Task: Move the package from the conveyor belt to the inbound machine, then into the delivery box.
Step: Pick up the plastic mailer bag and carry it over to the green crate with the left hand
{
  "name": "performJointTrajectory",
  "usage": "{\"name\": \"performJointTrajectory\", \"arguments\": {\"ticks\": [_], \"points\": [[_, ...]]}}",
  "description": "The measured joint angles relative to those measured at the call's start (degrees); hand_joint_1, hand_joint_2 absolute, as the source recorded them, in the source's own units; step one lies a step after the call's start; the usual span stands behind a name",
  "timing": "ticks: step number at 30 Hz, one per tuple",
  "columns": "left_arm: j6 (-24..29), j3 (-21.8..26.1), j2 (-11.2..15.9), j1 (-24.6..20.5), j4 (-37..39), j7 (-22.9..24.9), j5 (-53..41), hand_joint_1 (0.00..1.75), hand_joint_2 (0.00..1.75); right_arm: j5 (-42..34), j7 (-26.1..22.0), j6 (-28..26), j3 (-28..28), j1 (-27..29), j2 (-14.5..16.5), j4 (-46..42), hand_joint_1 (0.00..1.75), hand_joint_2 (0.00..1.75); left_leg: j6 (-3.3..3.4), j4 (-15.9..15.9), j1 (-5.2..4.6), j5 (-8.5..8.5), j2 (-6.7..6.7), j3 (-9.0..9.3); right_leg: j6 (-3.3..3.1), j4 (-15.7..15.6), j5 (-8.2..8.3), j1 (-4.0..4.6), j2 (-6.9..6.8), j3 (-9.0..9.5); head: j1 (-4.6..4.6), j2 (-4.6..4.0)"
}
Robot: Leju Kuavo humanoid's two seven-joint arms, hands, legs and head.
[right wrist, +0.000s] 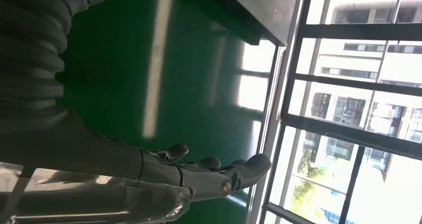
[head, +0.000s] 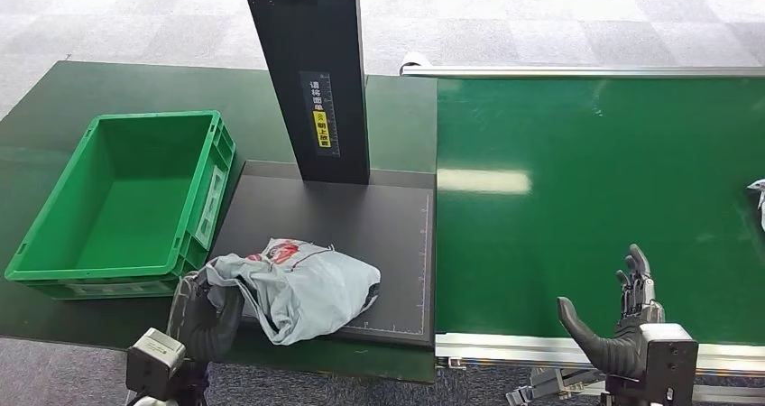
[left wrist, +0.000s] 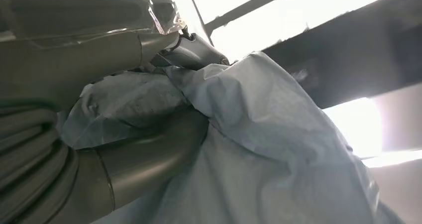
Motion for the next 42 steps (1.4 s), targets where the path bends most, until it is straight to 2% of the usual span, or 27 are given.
{"name": "performJointTrajectory", "arguments": {"ticks": [6,8,13,17,26,31,42], "points": [[4.64,0.10,3.05,-5.99,-1.45,-0.18,-1.26,1.75,1.75,-0.34,-0.31,0.00,0.65,-0.41,-0.06,0.85,0.00,1.75,-0.01,0.01,0.00,0.04,0.03,0.03,-0.01,0.01,0.02,0.00,0.02,0.00,0.00,0.00],[8.05,0.19,5.14,-11.00,-0.89,0.41,-0.37,1.75,1.75,-0.64,-0.57,-0.36,1.28,-1.32,-0.26,1.73,0.00,1.75,-0.04,0.01,0.00,0.11,0.00,0.01,-0.04,0.02,0.05,0.00,-0.01,0.00,0.00,0.00],[12.84,1.94,10.76,-27.85,3.67,5.47,1.75,1.75,1.75,-2.81,-0.74,-2.17,3.57,-3.87,-1.52,4.92,0.00,1.75,-0.11,0.01,0.02,0.27,0.03,0.02,-0.16,0.08,0.22,0.03,0.02,0.01,-0.01,0.00],[14.96,3.84,14.02,-35.87,6.19,7.54,3.08,1.75,1.75,-3.80,-0.86,-2.82,5.34,-4.80,-2.54,7.11,0.00,1.75,-0.12,0.01,0.02,0.27,0.12,0.02,-0.17,0.10,0.24,0.03,0.12,-0.03,-0.01,0.00],[18.34,5.59,18.02,-40.88,8.42,8.86,4.05,1.75,1.75,-4.78,-0.67,-3.54,7.62,-6.58,-4.26,9.83,0.00,1.75,-0.12,0.01,0.01,0.26,0.13,-0.15,-0.17,0.10,0.22,0.03,0.14,-0.22,-0.01,0.00],[22.39,6.36,20.16,-43.77,11.00,9.28,3.71,1.75,1.75,-5.43,-0.46,-3.91,8.53,-7.63,-5.37,11.12,0.00,1.75,-0.12,0.01,0.02,0.26,0.12,-0.14,-0.17,0.10,0.23,0.03,0.13,-0.21,-0.01,0.00],[24.24,6.53,22.03,-44.85,13.93,8.66,3.31,1.75,1.75,-5.52,-0.44,-3.96,9.29,-7.86,-6.08,12.62,0.00,1.75,-0.12,0.02,0.01,0.26,0.12,-0.16,-0.17,0.10,0.22,0.03,0.13,-0.22,0.00,0.00]]}}
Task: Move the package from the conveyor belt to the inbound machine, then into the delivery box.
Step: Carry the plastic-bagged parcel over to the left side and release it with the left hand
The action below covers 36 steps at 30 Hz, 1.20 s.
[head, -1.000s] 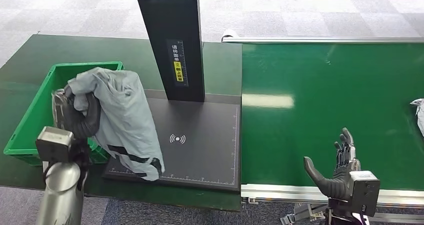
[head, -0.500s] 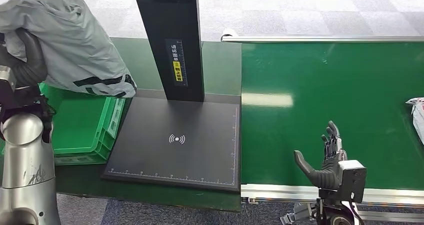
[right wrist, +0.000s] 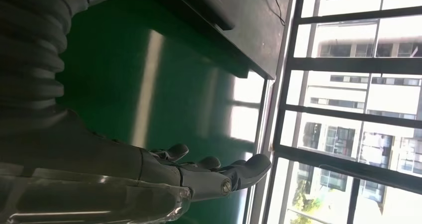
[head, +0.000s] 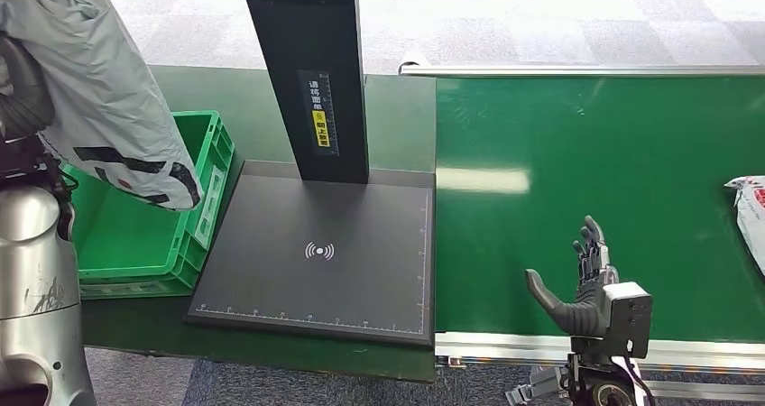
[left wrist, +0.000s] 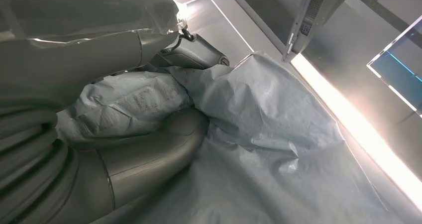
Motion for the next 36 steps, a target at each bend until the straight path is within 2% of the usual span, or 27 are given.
{"name": "performJointTrajectory", "arguments": {"ticks": [34,36], "points": [[0.05,0.01,0.15,-0.32,0.45,-0.02,0.00,1.75,1.75,-0.02,0.00,-0.01,0.46,-0.02,-0.45,0.54,0.00,1.75,0.00,0.00,0.00,0.00,0.00,-0.01,0.00,0.00,0.00,0.00,0.00,-0.01,0.00,0.00],[1.52,0.12,0.67,-0.31,0.90,1.48,-1.79,1.75,1.75,-0.04,0.11,-0.01,0.48,-0.03,-0.45,0.54,0.00,1.75,0.00,-0.01,0.00,0.00,0.01,-0.05,0.00,0.01,0.00,0.00,0.01,0.02,0.03,0.00]]}}
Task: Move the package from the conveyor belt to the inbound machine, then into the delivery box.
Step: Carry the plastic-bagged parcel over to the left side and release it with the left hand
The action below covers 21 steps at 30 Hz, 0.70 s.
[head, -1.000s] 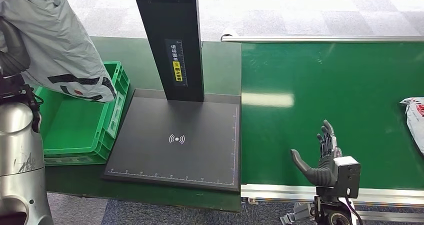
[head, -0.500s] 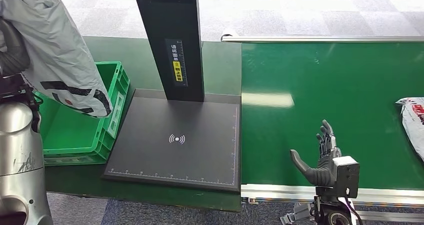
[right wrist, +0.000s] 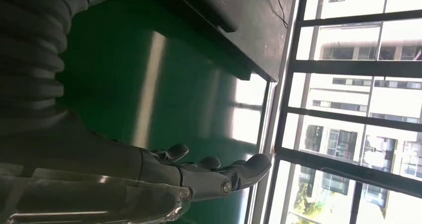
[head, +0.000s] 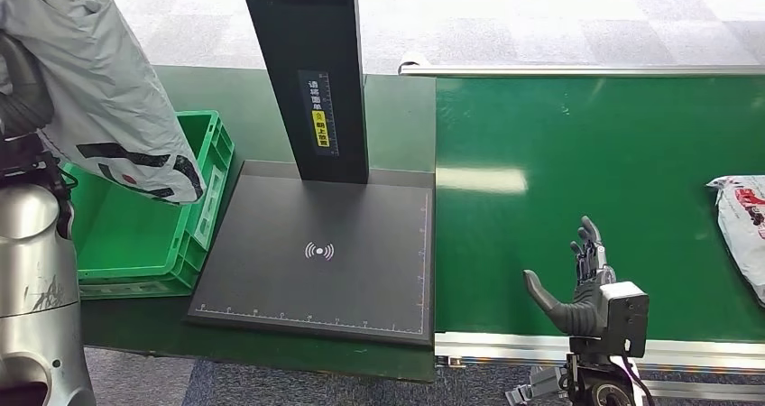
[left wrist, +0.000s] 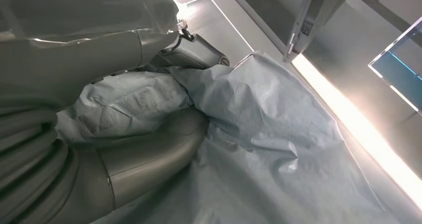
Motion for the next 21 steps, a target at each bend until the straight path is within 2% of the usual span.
{"name": "performJointTrajectory", "arguments": {"ticks": [2,4,6,8,10,13,21], "points": [[6.17,0.95,3.05,-0.36,3.61,5.99,-8.30,1.75,1.75,-0.10,0.48,-0.02,0.12,0.08,0.01,-0.01,0.00,1.75,-0.05,-0.02,0.00,-0.04,0.30,0.08,-0.02,0.05,0.01,0.00,0.32,-0.01,0.02,0.00],[14.27,4.12,8.14,-1.17,11.40,12.76,-22.85,1.75,1.75,-0.26,1.12,-0.13,0.32,0.58,0.02,-0.11,0.00,1.75,-0.14,-0.04,0.03,-0.09,0.83,0.24,-0.10,0.12,0.05,0.04,0.86,-0.17,-0.03,0.00],[18.34,8.51,12.02,-1.99,19.03,12.75,-34.24,1.75,1.75,-0.42,1.47,-0.36,0.41,1.19,-0.09,-0.31,0.00,1.75,-0.18,-0.05,0.10,-0.11,1.04,0.26,-0.18,0.14,0.06,0.12,1.08,-0.30,-0.06,0.00],[19.05,11.64,14.09,-2.42,23.97,9.28,-37.88,1.75,1.75,-0.55,1.59,-0.50,0.49,1.39,-0.21,-0.46,0.00,1.75,-0.20,-0.07,0.14,-0.10,0.97,0.22,-0.22,0.15,0.03,0.17,1.02,-0.30,-0.04,0.00],[19.11,13.40,15.30,-2.46,27.26,7.98,-38.15,1.75,1.75,-0.68,1.67,-0.50,0.74,1.38,-0.22,-0.52,0.00,1.75,-0.21,-0.08,0.16,-0.10,0.93,0.16,-0.22,0.16,0.02,0.19,0.98,-0.30,-0.02,0.00],[19.12,15.05,16.23,-2.43,30.10,9.07,-39.00,1.75,1.75,-0.79,1.72,-0.50,0.93,1.39,-0.22,-0.60,0.00,1.75,-0.21,-0.07,0.16,-0.10,0.90,0.13,-0.22,0.15,0.03,0.18,0.95,-0.29,-0.02,0.00],[17.92,17.63,17.28,-0.35,30.48,12.26,-40.46,1.75,1.75,-0.81,1.90,-0.50,1.42,1.31,-0.12,-0.63,0.00,1.75,-0.21,-0.06,0.14,-0.12,0.74,0.11,-0.21,0.09,0.03,0.15,0.83,-0.23,-0.02,0.00]]}}
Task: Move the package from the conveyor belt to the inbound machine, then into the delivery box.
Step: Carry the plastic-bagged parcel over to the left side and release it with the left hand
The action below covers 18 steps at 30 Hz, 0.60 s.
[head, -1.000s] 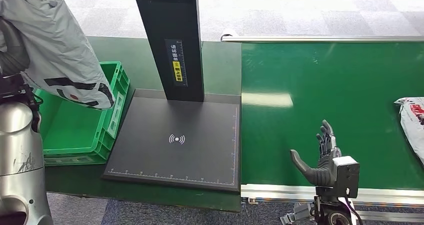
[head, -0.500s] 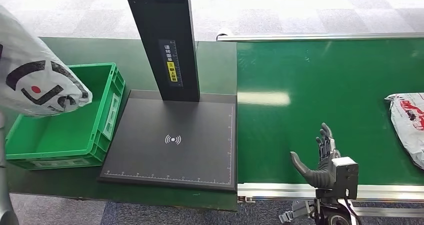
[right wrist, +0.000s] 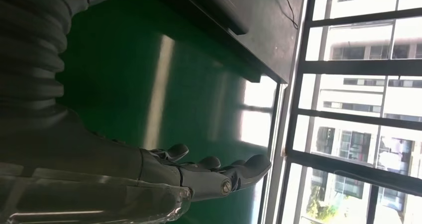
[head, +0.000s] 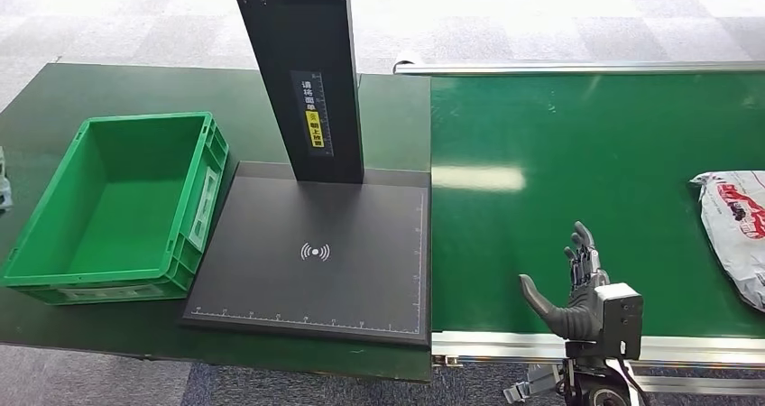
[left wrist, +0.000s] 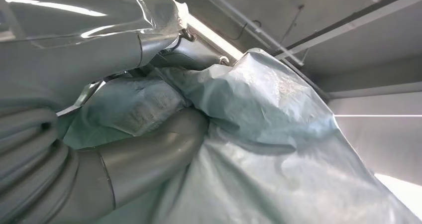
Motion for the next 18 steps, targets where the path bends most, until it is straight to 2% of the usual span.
{"name": "performJointTrajectory", "arguments": {"ticks": [11,18], "points": [[-1.99,1.15,0.60,1.55,-0.33,-3.48,5.75,1.71,1.75,0.02,0.00,0.00,0.28,-0.02,0.05,0.00,0.00,1.75,-0.01,0.00,0.02,0.00,-0.03,0.01,0.00,0.00,0.00,0.02,-0.01,-0.01,0.01,0.00],[-2.24,1.10,0.42,3.82,-4.29,-4.33,9.00,1.74,1.75,-0.07,-0.02,-0.02,0.88,-0.18,0.05,0.04,0.00,1.75,-0.01,0.00,0.02,0.00,-0.03,0.01,0.00,0.00,0.00,0.02,0.00,-0.01,0.00,0.00]]}}
